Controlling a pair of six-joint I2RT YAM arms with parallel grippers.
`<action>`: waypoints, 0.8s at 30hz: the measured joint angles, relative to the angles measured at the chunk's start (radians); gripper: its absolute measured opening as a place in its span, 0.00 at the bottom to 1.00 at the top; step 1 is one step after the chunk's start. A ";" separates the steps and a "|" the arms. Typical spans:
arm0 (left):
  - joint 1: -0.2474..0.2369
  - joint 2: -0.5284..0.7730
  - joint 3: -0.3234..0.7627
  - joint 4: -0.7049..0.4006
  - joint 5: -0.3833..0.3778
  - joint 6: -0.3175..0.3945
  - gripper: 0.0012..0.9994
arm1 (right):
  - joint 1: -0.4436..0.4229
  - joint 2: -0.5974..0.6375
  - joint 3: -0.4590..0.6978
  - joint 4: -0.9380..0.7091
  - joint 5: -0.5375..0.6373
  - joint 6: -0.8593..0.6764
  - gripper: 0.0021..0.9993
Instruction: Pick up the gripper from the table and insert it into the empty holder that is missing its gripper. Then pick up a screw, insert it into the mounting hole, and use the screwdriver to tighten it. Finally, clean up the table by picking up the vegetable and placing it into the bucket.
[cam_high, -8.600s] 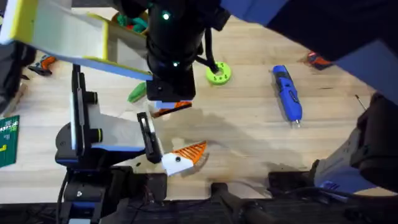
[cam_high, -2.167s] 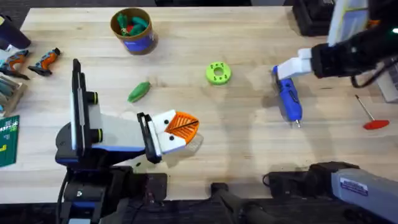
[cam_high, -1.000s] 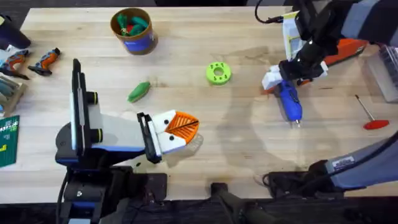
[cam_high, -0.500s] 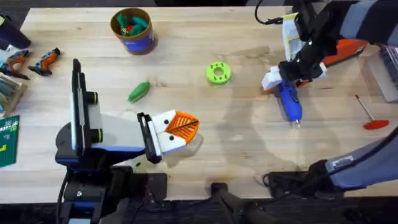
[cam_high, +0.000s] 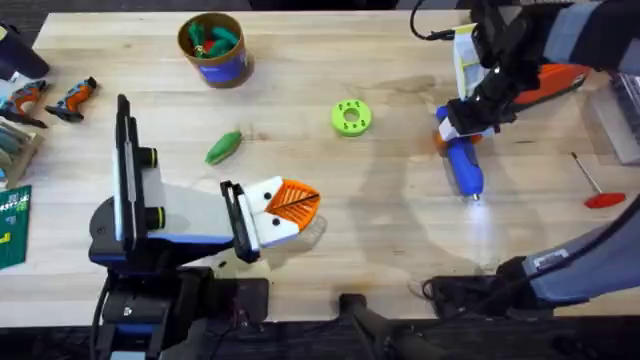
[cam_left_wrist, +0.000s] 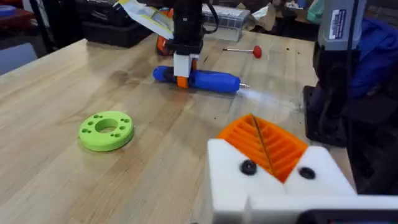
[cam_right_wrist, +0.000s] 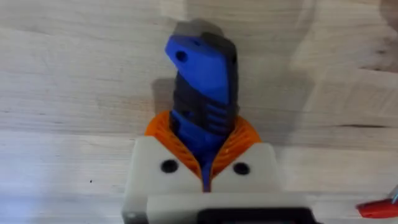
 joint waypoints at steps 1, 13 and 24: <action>0.000 0.000 0.000 0.000 0.000 0.000 0.01 | 0.000 0.001 0.000 0.000 0.000 0.001 0.02; 0.000 0.000 0.000 0.000 0.000 0.000 0.01 | 0.000 0.002 0.002 -0.007 0.000 0.000 0.02; 0.000 0.000 0.000 0.000 0.000 0.000 0.01 | 0.001 -0.046 0.195 -0.098 -0.011 0.019 0.02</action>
